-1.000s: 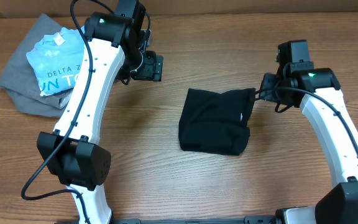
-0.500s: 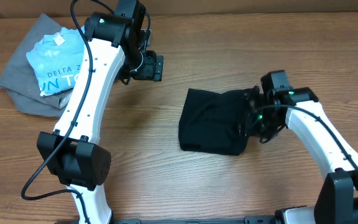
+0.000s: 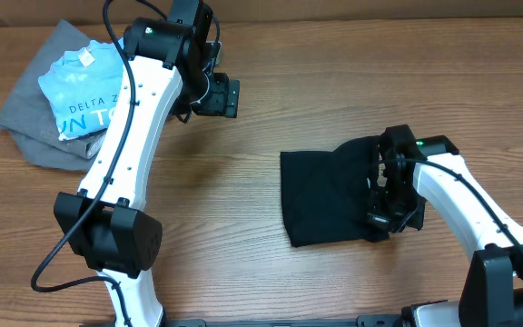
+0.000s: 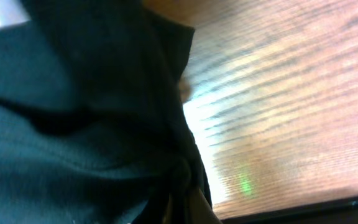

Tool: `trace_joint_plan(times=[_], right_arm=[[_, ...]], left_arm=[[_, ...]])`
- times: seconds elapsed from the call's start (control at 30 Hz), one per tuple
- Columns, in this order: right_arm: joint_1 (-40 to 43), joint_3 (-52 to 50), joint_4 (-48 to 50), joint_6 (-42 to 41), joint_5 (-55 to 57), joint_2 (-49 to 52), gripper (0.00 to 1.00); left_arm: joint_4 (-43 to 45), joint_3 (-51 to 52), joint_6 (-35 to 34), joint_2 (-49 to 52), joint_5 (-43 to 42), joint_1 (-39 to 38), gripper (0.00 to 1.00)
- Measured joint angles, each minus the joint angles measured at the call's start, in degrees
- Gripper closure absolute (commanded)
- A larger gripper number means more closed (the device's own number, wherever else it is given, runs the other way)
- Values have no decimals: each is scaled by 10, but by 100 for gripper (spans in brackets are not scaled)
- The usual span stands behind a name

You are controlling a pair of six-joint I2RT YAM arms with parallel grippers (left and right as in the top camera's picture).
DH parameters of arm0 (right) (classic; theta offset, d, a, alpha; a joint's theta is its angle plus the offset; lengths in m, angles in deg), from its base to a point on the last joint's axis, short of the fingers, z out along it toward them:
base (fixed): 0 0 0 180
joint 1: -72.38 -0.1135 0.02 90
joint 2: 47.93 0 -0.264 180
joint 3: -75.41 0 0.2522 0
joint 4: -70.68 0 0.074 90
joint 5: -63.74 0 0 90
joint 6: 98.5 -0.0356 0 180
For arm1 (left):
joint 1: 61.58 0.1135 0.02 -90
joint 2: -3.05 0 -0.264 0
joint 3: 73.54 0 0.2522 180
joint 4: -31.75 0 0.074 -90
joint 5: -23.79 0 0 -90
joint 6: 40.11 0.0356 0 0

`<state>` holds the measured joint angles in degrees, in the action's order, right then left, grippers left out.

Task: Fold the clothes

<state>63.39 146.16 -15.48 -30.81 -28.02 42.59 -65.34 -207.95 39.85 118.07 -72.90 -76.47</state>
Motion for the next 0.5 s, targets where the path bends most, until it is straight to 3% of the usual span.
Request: trace_joint_plan(times=[0.13, 0.2, 0.33, 0.5], right_arm=[[0, -25, 23, -35, 14, 0, 79], [1, -27, 36, -58, 18, 0, 72], [20, -27, 58, -107, 21, 0, 67], [81, -27, 81, -132, 15, 0, 72]], left_arm=[[0, 0, 0, 0, 0, 0, 10], [0, 0, 0, 0, 0, 0, 10], [-7, 0, 0, 0, 0, 0, 11], [-7, 0, 12, 0, -6, 0, 37]])
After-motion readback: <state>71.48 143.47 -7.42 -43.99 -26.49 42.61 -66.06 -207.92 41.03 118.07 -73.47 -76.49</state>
